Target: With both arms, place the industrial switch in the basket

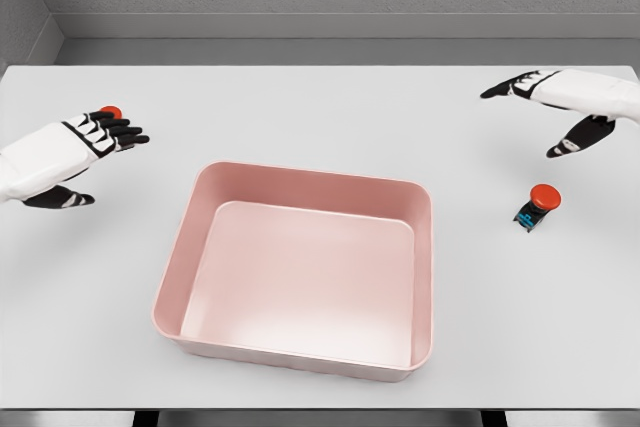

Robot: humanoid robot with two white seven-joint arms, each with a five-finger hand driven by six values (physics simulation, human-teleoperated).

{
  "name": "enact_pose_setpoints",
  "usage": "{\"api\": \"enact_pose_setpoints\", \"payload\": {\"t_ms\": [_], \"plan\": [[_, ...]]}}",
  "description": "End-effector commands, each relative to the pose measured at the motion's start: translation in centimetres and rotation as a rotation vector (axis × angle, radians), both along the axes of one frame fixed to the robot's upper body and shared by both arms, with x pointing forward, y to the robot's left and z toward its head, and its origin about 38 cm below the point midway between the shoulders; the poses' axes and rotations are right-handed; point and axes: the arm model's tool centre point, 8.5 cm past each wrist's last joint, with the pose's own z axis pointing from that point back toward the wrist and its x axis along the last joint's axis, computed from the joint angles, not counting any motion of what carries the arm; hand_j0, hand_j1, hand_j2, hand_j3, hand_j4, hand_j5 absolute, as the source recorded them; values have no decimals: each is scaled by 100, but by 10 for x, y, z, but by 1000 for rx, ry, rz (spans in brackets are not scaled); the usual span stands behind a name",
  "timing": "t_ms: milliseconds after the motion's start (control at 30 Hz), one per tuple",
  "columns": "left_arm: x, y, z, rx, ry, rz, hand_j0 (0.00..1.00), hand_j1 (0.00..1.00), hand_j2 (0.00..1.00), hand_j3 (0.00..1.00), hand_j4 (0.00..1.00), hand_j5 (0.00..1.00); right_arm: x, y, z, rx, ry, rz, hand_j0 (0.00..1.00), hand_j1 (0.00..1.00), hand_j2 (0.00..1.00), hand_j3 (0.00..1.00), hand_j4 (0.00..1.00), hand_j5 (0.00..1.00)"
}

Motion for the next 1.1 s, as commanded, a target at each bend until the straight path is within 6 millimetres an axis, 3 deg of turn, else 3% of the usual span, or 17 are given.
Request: {"api": "enact_pose_setpoints", "payload": {"t_ms": [0, 300, 367, 467, 633, 767, 1067], "plan": [[1, 1, -3, -6, 3, 9, 100, 100, 100, 100, 100, 100, 0, -2, 2, 18, -4, -8, 100, 100, 100, 100, 100, 100], [53, 21, -28, -31, 2, 172, 100, 100, 100, 100, 100, 100, -13, -30, -5, -44, 33, -54, 100, 100, 100, 100, 100, 100], [66, 8, -39, 10, 27, 151, 100, 100, 100, 100, 100, 100, -18, -37, -11, -53, 53, -66, 100, 100, 100, 100, 100, 100], [69, -2, -44, 80, 12, 126, 100, 100, 100, 100, 100, 100, -20, -37, -16, -58, 64, -64, 100, 100, 100, 100, 100, 100], [85, -4, -32, 92, -21, 139, 100, 100, 100, 100, 100, 100, -27, -36, -31, -54, 94, -61, 100, 100, 100, 100, 100, 100], [99, 11, -48, 74, 33, 221, 100, 100, 100, 100, 100, 100, -31, -38, -38, -31, 88, -75, 100, 100, 100, 100, 100, 100], [109, 22, -52, 68, 56, 277, 100, 100, 100, 100, 100, 100, -38, -39, -51, -35, 118, -74, 100, 100, 100, 100, 100, 100]]}}
